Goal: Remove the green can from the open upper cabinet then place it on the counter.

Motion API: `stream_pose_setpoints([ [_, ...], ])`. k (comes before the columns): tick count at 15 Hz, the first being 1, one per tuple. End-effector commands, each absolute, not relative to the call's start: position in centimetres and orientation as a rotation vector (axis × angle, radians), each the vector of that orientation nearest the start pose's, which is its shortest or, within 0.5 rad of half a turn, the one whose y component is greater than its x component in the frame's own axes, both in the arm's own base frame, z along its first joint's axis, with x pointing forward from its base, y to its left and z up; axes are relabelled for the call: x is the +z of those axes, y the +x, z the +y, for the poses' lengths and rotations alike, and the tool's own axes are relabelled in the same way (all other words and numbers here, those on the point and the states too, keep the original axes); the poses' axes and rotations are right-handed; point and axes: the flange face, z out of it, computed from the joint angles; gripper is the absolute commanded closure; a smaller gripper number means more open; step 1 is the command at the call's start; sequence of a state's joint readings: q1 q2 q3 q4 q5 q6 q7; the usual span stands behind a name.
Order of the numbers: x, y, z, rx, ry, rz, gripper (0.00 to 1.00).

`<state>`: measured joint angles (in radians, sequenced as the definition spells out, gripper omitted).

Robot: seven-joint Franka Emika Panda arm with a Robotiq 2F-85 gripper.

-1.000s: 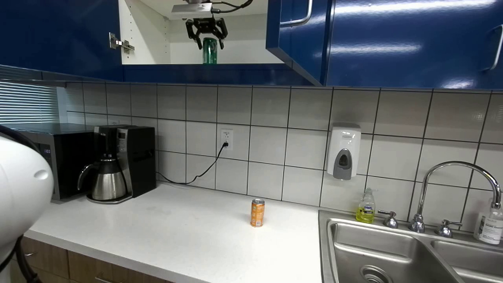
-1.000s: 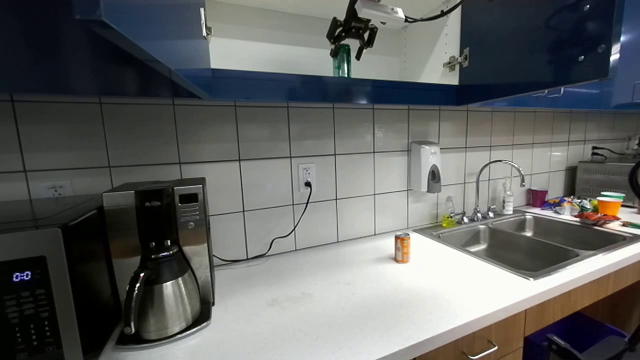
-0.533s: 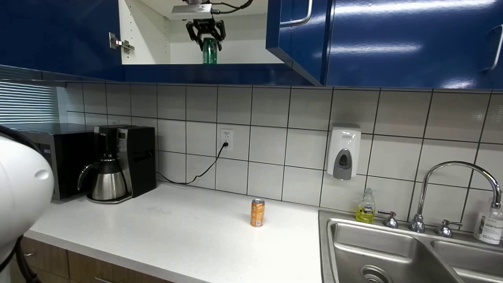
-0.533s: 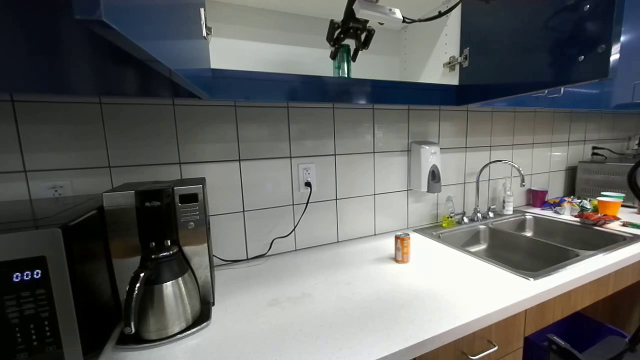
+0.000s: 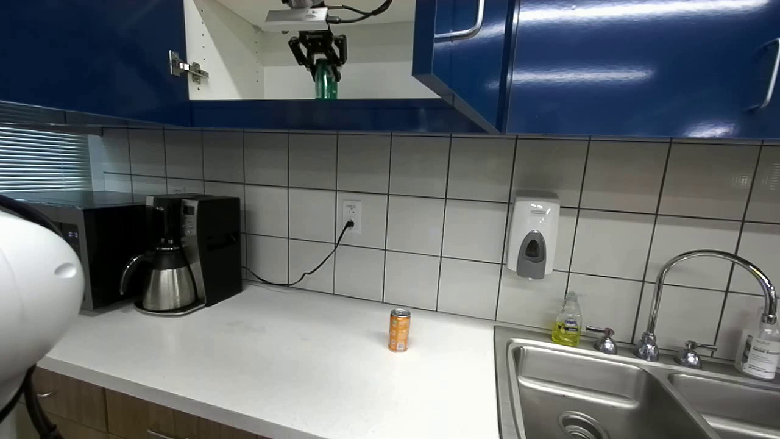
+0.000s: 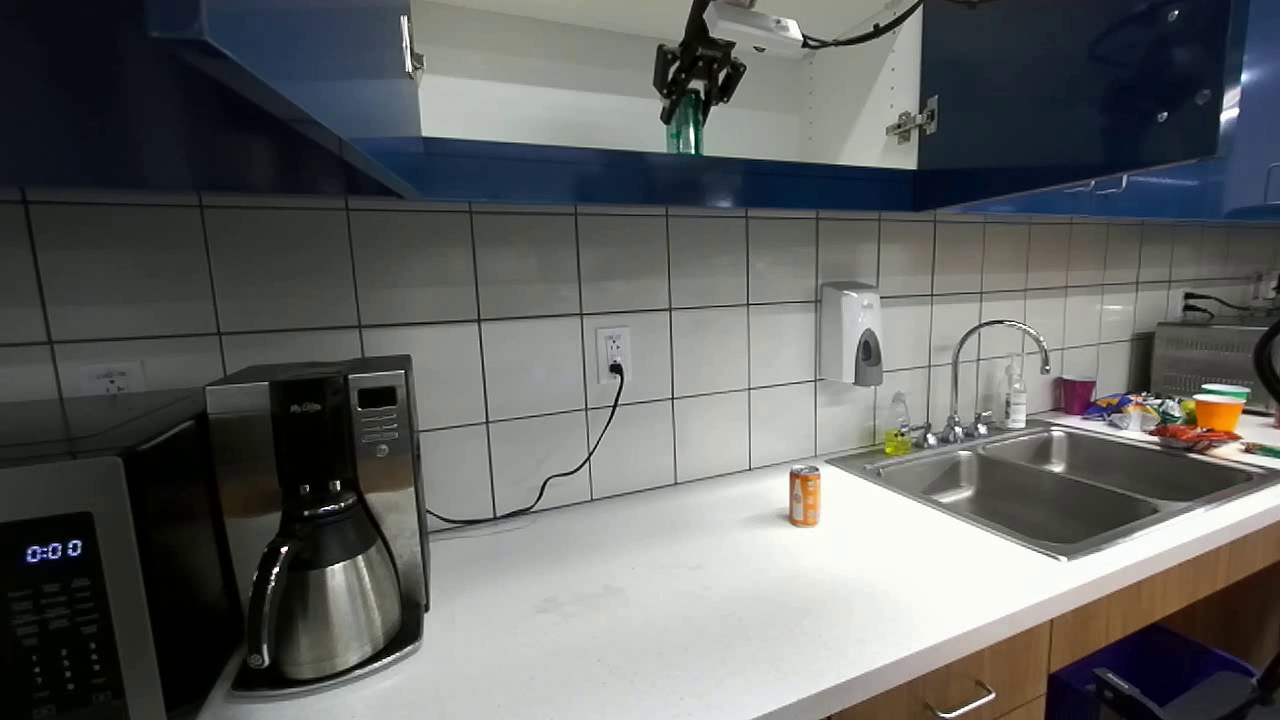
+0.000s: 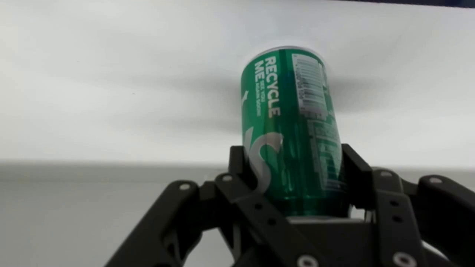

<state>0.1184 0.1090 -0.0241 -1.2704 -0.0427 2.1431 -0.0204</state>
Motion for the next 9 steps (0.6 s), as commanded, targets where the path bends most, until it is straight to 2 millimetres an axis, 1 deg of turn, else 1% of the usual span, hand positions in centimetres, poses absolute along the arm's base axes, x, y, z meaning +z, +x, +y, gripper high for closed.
stream_pose_setpoints([
  [1,77.8,61.3,5.8,-1.166,-2.942,-0.155,0.62],
  [9,80.3,59.6,5.4,-1.218,-2.921,-0.147,0.62],
])
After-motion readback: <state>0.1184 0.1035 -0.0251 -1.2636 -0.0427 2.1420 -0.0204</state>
